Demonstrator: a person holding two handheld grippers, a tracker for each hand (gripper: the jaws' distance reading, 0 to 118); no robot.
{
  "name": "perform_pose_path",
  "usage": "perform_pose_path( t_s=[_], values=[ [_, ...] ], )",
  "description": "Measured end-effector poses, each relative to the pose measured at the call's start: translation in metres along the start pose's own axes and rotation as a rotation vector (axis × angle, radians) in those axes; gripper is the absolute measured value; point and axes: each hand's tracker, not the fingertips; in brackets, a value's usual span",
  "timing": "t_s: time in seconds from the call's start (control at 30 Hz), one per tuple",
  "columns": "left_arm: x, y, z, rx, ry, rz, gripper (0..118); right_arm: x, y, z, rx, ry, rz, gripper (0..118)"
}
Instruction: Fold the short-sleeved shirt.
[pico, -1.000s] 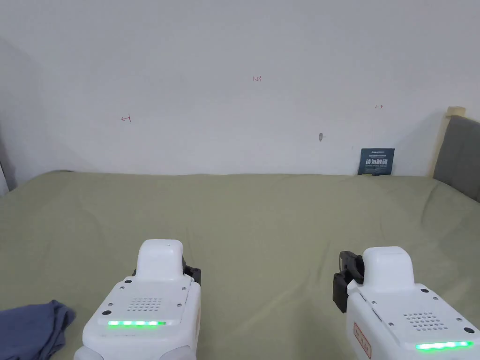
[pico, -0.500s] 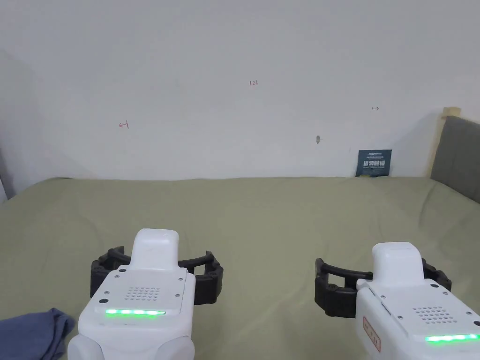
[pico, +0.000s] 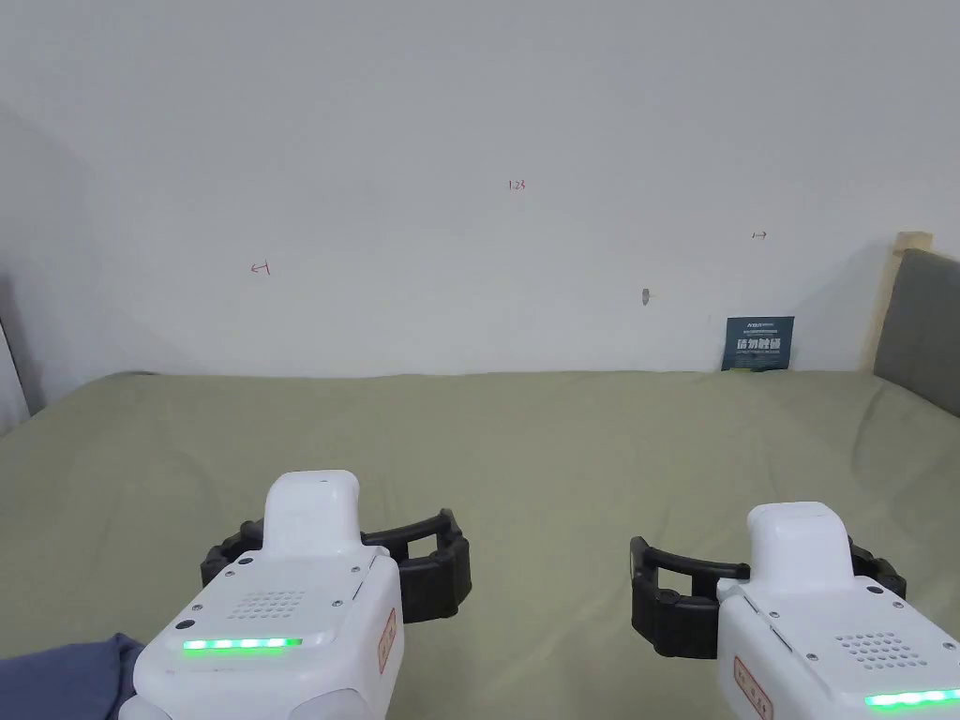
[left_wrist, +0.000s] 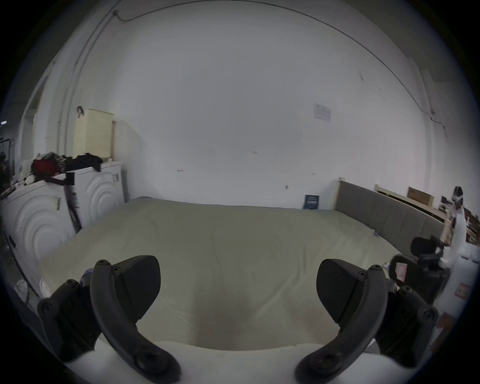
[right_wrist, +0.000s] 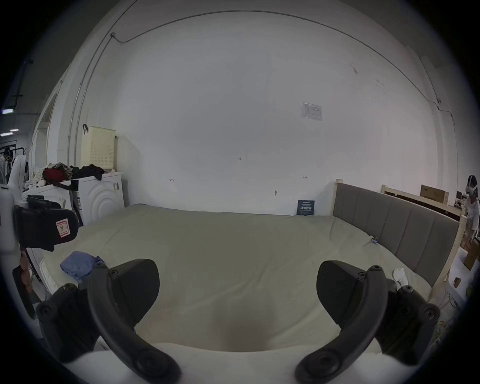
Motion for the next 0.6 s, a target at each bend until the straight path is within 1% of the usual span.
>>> perform_pose_path(
  t_s=[0.07,0.13,0.23,0.27,0.33,0.37,0.43,0.5,0.6],
  values=[
    [0.002,0.004,0.000,-0.006,0.071,-0.032,118,0.002,0.001,0.000,0.002,0.002,-0.002,118],
    [0.005,0.004,-0.001,-0.017,0.090,-0.075,118,0.002,0.003,0.001,0.007,0.002,-0.002,118],
    [0.007,0.001,-0.006,-0.016,0.081,-0.083,118,0.003,0.002,0.000,0.002,-0.002,-0.013,118],
    [0.008,-0.002,-0.009,-0.026,0.095,-0.076,118,0.003,0.002,0.001,0.001,0.005,-0.017,118],
    [0.010,-0.005,-0.013,-0.058,0.172,-0.118,118,0.003,0.001,0.002,-0.002,0.007,-0.017,118],
    [0.009,-0.007,-0.014,-0.038,0.170,-0.122,118,0.002,0.001,0.002,-0.003,0.009,-0.014,118],
    [0.008,-0.003,-0.011,-0.030,0.118,-0.118,118,0.002,0.002,0.003,-0.002,0.008,-0.013,118],
    [0.008,0.003,-0.010,-0.008,0.128,-0.080,118,0.003,0.003,0.003,-0.002,0.008,-0.017,118],
    [-0.003,0.010,-0.010,-0.100,-0.051,0.036,118,0.003,0.004,0.003,0.000,0.008,-0.029,118]
  ],
)
